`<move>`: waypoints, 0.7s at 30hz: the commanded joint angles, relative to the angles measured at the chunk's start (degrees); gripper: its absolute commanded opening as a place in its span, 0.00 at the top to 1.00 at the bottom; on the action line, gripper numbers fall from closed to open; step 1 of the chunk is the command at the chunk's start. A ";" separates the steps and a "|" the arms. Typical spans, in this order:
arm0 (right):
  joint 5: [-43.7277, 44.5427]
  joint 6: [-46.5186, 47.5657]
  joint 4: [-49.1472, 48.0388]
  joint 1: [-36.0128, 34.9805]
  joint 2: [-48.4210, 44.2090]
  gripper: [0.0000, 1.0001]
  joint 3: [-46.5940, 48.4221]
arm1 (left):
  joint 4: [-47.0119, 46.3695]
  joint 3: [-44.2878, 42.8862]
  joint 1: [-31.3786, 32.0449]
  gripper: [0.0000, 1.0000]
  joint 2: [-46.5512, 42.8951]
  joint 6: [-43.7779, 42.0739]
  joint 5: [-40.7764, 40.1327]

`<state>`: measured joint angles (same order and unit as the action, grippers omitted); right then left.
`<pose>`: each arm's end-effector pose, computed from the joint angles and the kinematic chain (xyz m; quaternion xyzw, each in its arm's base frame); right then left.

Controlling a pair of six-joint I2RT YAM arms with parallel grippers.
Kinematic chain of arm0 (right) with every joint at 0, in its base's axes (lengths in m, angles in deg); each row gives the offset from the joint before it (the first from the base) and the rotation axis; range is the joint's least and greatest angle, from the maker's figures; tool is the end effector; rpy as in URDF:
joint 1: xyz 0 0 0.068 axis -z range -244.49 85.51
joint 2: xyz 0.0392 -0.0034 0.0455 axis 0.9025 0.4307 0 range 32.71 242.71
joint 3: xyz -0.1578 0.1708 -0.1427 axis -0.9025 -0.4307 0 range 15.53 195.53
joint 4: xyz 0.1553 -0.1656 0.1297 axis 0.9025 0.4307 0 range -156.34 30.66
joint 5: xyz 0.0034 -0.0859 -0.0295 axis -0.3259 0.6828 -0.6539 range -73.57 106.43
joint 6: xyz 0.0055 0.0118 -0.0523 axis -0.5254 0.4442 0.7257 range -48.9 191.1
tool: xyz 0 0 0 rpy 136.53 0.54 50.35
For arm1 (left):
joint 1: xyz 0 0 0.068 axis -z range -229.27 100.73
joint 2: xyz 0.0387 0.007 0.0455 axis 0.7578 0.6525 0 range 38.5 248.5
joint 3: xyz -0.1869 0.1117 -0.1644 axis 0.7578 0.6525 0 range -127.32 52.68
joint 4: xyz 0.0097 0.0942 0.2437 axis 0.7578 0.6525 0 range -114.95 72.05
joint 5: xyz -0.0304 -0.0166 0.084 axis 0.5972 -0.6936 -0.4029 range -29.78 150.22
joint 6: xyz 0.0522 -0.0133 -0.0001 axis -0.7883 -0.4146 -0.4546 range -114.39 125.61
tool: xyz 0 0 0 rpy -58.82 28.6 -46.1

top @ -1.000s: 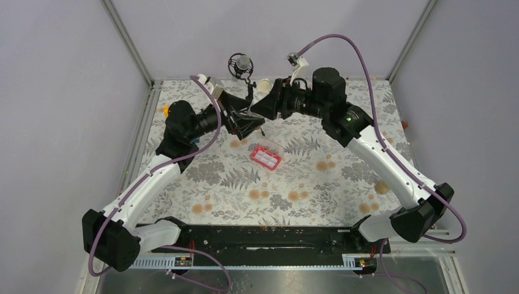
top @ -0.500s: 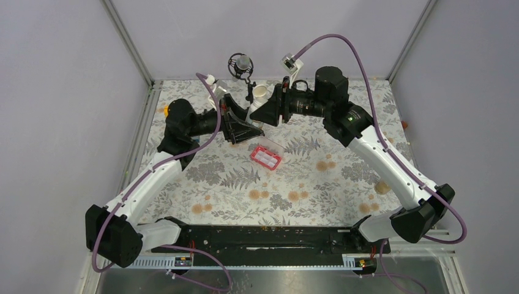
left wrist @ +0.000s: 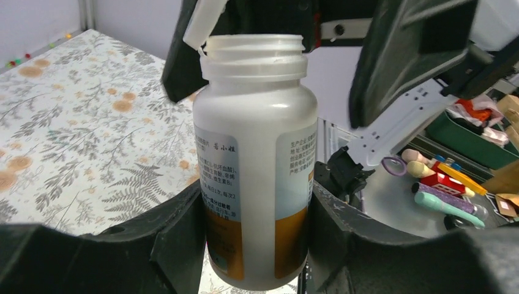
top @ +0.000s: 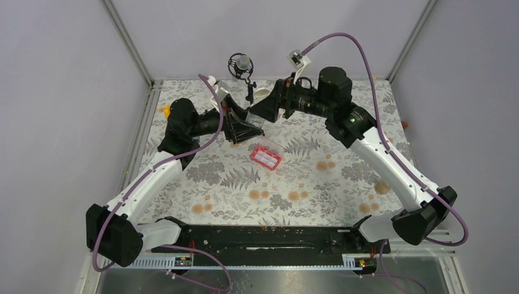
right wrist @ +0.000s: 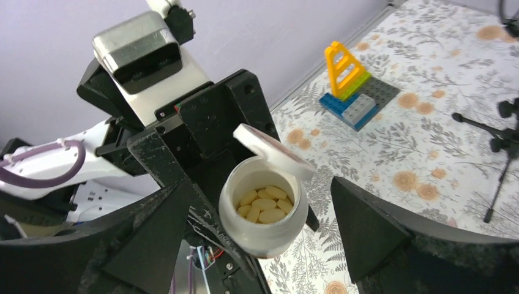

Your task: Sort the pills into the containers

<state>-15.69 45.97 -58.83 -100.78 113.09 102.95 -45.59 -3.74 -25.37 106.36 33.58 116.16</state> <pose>0.2433 0.2021 0.4625 -0.2602 0.6601 0.5145 0.4815 0.2304 -0.1343 0.3834 0.3367 0.5847 -0.5675 0.4720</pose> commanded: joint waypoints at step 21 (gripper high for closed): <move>20.11 -5.69 9.55 6.43 -7.46 0.27 -8.31 | 31.82 1.51 -0.26 1.00 5.39 -21.86 -21.80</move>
<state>1.62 40.95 -51.05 -95.84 107.78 96.61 -18.12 -3.08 -25.39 109.94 14.56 98.08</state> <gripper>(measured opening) 0.731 0.528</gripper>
